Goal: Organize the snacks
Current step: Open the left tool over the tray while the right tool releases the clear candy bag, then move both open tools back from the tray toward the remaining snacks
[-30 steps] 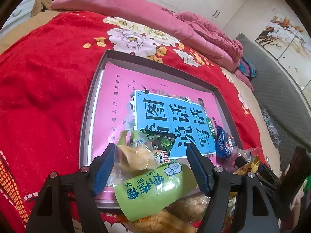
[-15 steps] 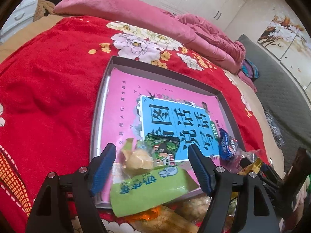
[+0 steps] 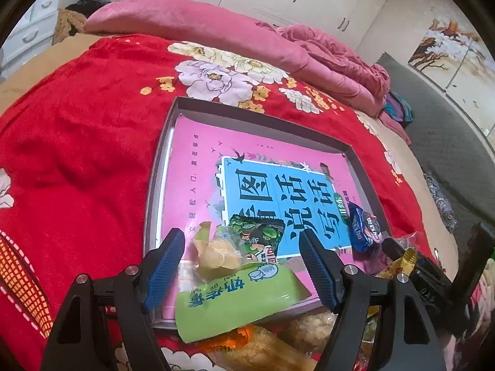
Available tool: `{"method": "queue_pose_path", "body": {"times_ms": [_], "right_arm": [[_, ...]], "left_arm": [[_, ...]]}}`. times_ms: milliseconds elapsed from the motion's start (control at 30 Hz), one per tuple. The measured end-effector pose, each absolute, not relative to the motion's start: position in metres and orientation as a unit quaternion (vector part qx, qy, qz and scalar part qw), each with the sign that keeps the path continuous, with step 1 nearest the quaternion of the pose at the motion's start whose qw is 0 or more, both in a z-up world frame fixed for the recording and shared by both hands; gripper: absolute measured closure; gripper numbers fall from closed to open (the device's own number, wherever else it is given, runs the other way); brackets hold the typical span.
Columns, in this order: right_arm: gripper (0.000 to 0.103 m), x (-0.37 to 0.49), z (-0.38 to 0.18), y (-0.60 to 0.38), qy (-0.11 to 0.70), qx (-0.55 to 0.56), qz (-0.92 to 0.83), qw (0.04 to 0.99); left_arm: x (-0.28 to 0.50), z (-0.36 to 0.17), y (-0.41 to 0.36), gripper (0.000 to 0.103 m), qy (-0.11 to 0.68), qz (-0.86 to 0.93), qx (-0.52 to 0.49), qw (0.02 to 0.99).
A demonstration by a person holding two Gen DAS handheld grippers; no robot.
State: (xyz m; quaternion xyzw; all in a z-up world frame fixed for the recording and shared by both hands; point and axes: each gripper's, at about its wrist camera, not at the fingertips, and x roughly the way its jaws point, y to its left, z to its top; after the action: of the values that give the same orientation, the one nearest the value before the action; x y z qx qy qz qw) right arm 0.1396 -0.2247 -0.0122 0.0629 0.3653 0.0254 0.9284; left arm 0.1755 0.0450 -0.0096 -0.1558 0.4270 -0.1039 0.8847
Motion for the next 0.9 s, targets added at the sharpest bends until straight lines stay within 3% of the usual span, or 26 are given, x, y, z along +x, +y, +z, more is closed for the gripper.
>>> {"method": "queue_pose_path", "body": {"times_ms": [900], "right_arm": [[0.028, 0.105, 0.0, -0.242, 0.351, -0.01, 0.017, 0.936]], "left_arm": [[0.151, 0.005, 0.046, 0.025, 0.415, -0.105, -0.098, 0.898]]}}
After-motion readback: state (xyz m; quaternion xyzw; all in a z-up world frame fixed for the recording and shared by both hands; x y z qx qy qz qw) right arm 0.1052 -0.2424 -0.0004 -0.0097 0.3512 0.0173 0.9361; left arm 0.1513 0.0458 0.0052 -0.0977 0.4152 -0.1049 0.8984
